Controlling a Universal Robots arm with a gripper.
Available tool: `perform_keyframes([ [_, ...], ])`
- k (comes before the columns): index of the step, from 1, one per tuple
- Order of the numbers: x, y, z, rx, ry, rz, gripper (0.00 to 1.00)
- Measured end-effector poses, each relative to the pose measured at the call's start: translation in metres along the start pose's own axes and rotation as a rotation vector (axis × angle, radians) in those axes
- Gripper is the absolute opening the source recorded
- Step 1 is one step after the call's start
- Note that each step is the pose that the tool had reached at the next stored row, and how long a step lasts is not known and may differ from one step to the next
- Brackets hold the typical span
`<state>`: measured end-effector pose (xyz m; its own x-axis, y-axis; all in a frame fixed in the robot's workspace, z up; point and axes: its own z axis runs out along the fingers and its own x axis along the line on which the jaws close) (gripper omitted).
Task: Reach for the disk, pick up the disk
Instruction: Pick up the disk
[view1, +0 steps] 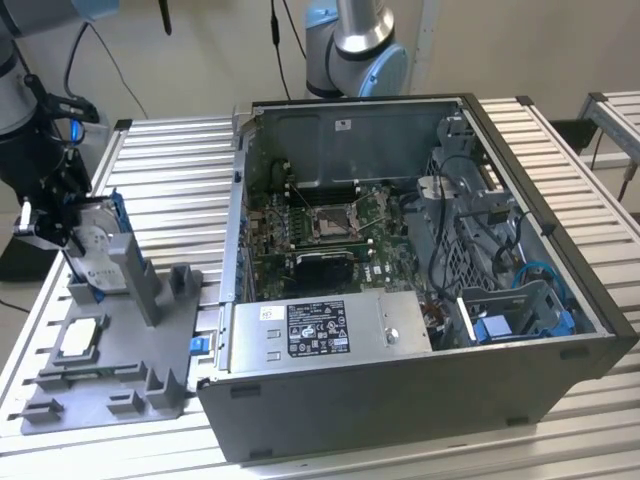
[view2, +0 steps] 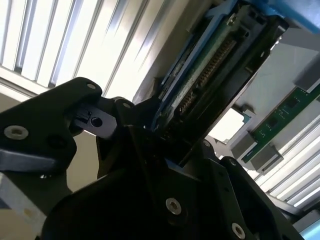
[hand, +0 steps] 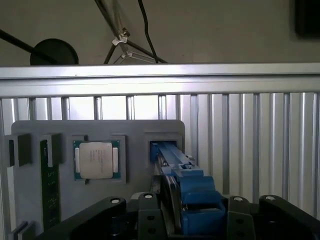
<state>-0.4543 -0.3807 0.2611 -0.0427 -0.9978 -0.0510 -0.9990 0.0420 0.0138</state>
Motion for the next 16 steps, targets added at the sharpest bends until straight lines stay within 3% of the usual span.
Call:
perform_keyframes([
  [8, 0.0006, 0.0000, -0.0008, -0.0004, -0.0020, -0.003, 0.00],
  [11, 0.0007, 0.0000, -0.0006, 0.0003, 0.0063, -0.003, 0.00],
  [12, 0.0008, 0.0000, -0.0008, 0.0000, 0.0037, -0.003, 0.00],
  [13, 0.0006, 0.0001, -0.0009, -0.0007, -0.0089, -0.003, 0.00],
  [14, 0.0006, 0.0000, -0.0008, -0.0006, -0.0139, -0.003, 0.00],
  [16, 0.0006, 0.0000, -0.0007, -0.0002, -0.0107, -0.003, 0.00],
])
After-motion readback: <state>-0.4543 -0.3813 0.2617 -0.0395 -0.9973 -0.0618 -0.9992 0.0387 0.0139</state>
